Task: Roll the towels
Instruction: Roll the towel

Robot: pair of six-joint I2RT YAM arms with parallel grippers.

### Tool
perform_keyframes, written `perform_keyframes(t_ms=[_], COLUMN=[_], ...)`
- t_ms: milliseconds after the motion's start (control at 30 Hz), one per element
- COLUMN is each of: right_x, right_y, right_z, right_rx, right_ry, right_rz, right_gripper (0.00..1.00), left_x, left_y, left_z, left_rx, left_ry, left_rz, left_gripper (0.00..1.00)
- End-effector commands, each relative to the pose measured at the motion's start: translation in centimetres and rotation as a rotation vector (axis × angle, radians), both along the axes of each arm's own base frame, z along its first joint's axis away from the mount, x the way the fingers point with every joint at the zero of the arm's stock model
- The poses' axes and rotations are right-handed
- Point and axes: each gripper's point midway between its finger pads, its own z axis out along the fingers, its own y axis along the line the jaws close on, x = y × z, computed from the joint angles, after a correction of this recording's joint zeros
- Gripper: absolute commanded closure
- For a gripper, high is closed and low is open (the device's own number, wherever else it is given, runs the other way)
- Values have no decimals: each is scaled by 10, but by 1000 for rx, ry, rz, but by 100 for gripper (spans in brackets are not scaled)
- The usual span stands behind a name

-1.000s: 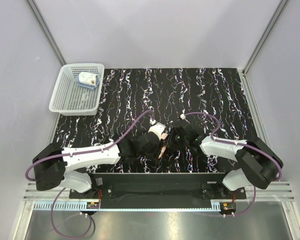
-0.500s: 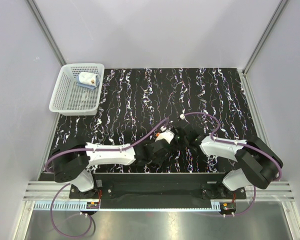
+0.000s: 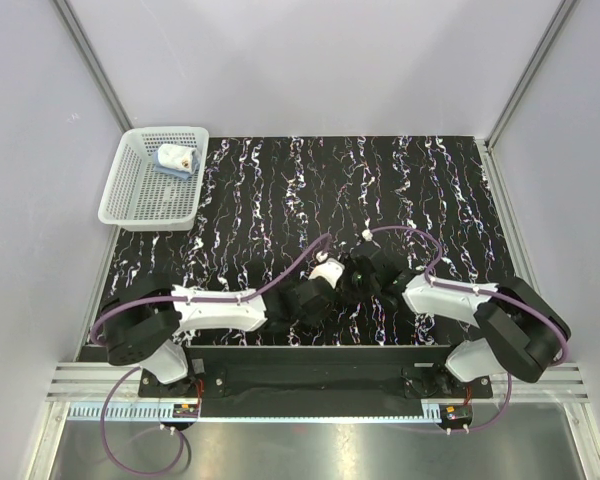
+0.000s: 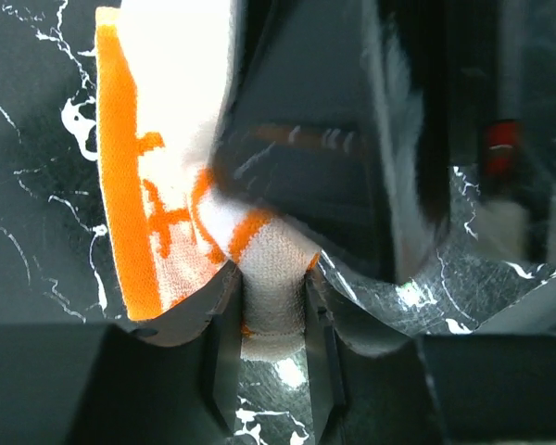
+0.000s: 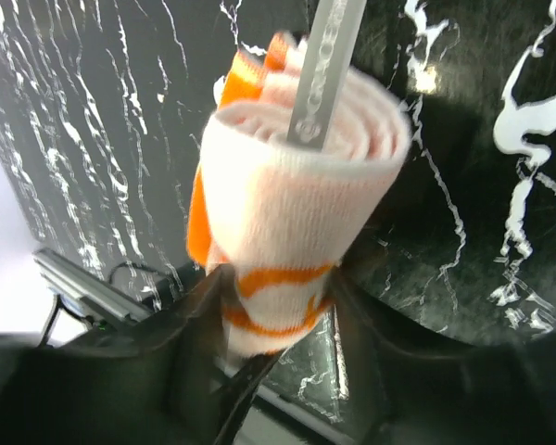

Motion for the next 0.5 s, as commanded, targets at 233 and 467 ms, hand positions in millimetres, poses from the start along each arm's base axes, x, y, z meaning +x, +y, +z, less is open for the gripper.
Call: perform_keyframes(t_ms=[233,467], right_x=[4,3], right_y=[-25,-40], right_z=[34,56], right_rx=[-101,1], right_ry=[-61,-179], right_rz=[-79,-156], right_gripper=[13,14], left_x=[6,6], left_y=[1,0], left_z=[0,-1], left_rx=[-160,-320], left_ry=[104,260], left_rz=[15,0], left_gripper=[78,79])
